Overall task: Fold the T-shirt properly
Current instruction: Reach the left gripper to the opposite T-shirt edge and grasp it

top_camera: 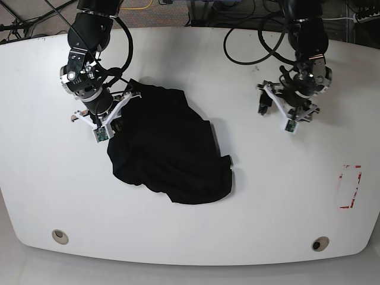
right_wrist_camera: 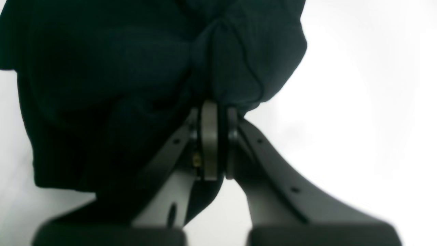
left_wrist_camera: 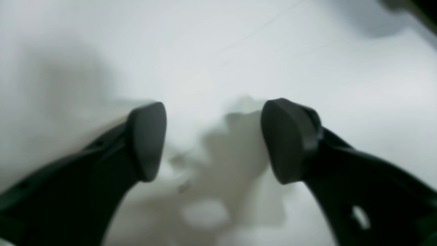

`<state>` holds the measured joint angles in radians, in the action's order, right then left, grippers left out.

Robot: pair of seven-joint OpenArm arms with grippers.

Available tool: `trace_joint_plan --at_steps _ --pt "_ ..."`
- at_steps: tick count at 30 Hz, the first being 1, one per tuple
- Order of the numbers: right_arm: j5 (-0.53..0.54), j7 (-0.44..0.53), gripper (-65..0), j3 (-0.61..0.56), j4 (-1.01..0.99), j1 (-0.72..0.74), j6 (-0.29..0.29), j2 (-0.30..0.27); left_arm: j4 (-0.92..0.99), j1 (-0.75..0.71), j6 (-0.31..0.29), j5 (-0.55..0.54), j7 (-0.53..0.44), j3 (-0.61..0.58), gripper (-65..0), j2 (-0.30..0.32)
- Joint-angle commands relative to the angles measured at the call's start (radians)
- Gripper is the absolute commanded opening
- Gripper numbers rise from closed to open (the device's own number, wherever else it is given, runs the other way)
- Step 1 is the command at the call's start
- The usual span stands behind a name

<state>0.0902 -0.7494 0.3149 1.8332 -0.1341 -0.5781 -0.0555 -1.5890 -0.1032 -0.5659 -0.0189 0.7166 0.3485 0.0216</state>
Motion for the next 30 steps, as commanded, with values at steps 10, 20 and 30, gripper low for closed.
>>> trace_joint_plan --at_steps 10,20,30 --pt "0.009 0.013 -64.1 0.007 0.023 0.008 -0.005 -0.004 0.006 0.158 0.016 -0.012 0.013 0.070 -12.0 -0.022" --pt "0.005 0.006 -64.0 0.007 0.025 0.004 -0.005 -0.002 0.167 0.261 0.007 -0.045 0.023 0.046 -11.8 -0.073" --pt "0.004 0.003 -63.9 0.008 0.030 0.000 -0.005 -0.004 0.251 0.301 0.008 -0.090 0.030 0.022 -11.9 -0.121"
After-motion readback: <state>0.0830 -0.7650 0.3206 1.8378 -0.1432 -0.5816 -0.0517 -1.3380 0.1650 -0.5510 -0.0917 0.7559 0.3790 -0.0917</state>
